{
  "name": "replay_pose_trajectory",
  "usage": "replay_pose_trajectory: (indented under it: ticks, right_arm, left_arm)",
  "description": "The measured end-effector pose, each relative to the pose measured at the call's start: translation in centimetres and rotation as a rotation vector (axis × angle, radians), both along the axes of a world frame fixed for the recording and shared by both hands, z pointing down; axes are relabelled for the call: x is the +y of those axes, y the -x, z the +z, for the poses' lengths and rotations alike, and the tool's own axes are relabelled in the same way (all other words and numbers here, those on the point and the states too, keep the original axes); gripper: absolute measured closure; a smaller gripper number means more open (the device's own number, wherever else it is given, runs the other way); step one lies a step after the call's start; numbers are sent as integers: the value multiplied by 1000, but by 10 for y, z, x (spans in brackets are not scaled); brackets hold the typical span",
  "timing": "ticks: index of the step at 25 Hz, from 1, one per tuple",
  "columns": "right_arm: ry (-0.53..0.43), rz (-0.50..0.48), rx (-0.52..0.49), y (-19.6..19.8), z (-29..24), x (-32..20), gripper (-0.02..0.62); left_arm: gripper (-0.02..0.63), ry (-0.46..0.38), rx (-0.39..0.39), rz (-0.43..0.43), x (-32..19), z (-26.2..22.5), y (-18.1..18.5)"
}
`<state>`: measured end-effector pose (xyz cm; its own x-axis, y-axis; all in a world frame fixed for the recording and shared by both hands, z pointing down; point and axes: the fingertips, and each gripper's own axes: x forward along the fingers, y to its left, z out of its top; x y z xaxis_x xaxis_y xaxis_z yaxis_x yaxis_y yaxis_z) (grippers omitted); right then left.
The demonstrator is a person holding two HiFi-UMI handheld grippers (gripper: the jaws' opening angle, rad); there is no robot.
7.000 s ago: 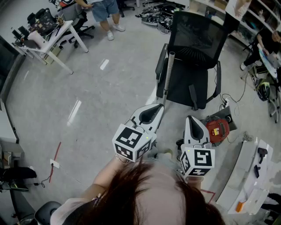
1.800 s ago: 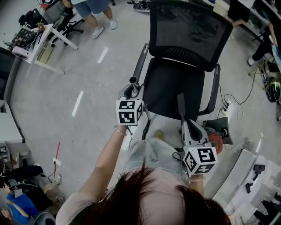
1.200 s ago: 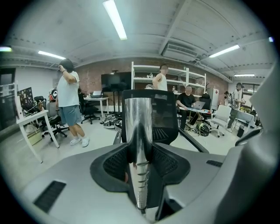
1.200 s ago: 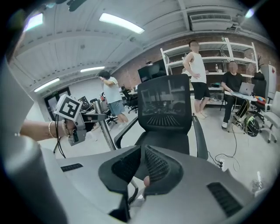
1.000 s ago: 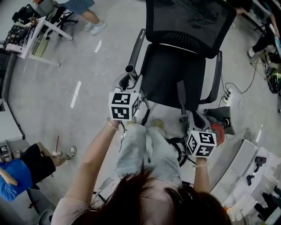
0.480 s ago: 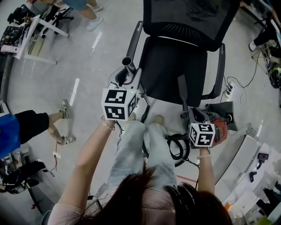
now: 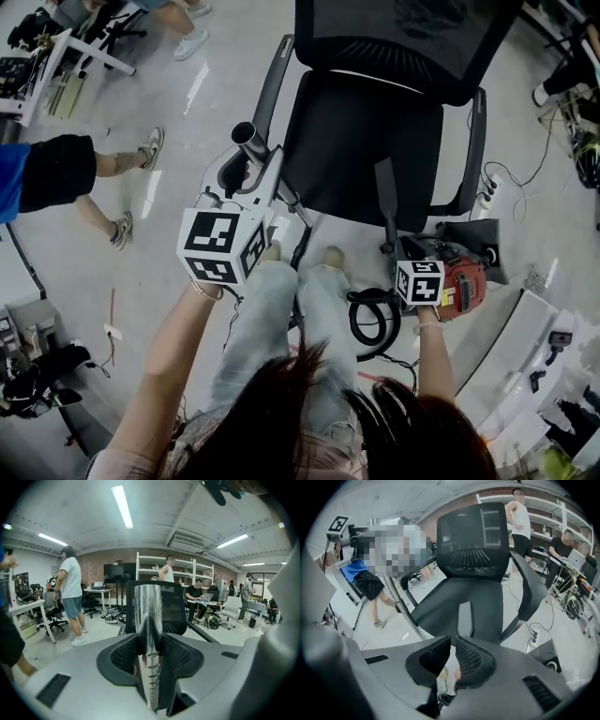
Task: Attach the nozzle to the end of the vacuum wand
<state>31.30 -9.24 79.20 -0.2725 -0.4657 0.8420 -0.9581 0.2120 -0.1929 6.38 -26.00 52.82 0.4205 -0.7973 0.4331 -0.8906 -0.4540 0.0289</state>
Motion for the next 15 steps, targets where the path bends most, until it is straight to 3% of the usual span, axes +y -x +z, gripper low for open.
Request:
replay_pose_trajectory:
  ticks: [12, 15]
  right_arm:
    - [34, 1, 16, -7, 56, 13, 563]
    - [49, -13, 11, -4, 70, 12, 513]
  left_arm:
    - [446, -28, 23, 0, 5, 5, 1]
    - [446, -34, 30, 0, 5, 6, 0]
